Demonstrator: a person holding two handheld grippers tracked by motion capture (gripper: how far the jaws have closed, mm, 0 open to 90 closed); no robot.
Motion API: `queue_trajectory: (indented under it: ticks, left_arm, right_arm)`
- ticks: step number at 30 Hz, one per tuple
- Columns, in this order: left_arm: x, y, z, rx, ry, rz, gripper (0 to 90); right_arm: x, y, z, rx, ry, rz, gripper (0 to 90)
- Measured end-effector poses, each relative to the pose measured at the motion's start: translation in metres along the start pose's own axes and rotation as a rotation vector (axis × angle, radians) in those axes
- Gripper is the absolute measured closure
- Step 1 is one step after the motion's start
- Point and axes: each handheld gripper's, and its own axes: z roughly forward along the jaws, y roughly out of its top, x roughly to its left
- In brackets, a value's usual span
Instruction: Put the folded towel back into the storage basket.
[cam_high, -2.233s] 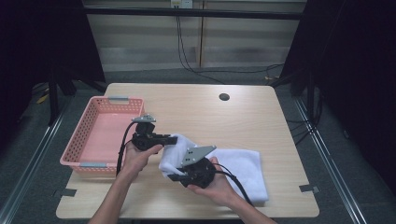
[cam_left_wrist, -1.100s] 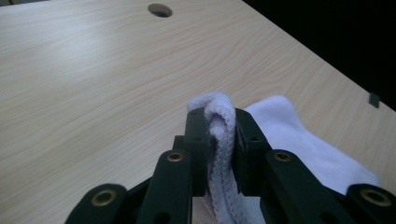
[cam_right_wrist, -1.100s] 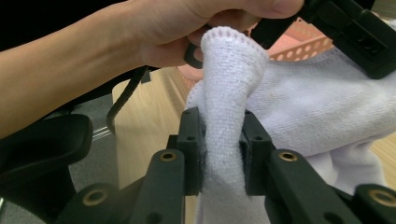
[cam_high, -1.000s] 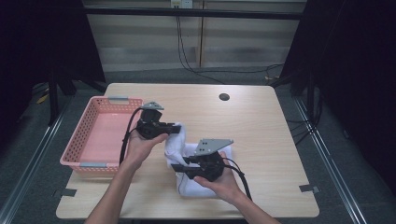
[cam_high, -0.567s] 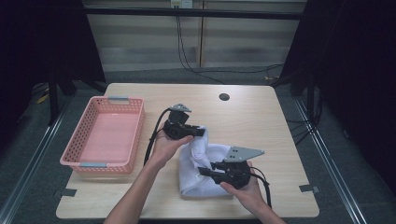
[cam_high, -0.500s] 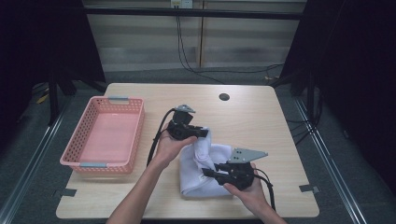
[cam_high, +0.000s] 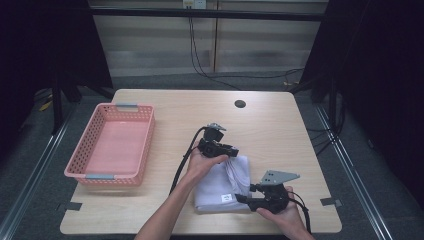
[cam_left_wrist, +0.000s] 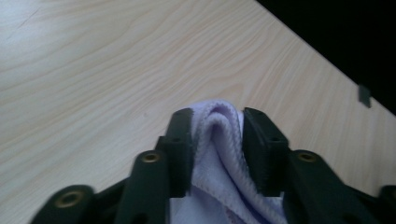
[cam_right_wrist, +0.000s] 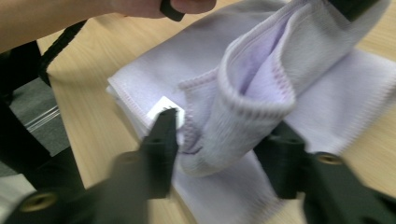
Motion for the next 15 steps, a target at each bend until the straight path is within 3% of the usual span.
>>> queue_trajectory:
  ticks: [1, 3, 5, 7, 10, 12, 15]
  left_arm:
    - [-0.001, 0.001, -0.002, 0.001, 0.01, 0.019, 52.9]
    - [-0.001, 0.004, -0.008, -0.02, 0.006, 0.014, 45.9]
    - [0.0, 0.005, -0.017, -0.042, 0.021, 0.003, 40.5]
    - [0.004, 0.003, -0.03, -0.065, 0.009, -0.002, 38.6]
    - [0.007, -0.005, -0.047, -0.076, 0.04, 0.003, 38.1]
    - [0.008, -0.013, -0.058, -0.065, 0.051, 0.029, 42.9]
    - [0.004, -0.032, -0.071, -0.035, 0.035, 0.068, 64.7]
  right_arm:
    - [-0.002, -0.001, -0.002, 0.001, 0.001, 0.017, 39.3]
    - [-0.007, -0.001, -0.005, 0.006, -0.012, 0.044, 31.1]
    - [-0.011, 0.0, -0.009, -0.005, -0.025, 0.048, 29.8]
    - [-0.013, 0.004, -0.01, -0.016, -0.023, 0.047, 28.2]
    - [-0.019, 0.016, -0.011, -0.036, -0.056, 0.041, 25.6]
    - [-0.025, 0.025, -0.008, -0.038, -0.085, 0.035, 24.9]
    - [-0.039, 0.04, 0.002, -0.042, -0.128, 0.039, 23.4]
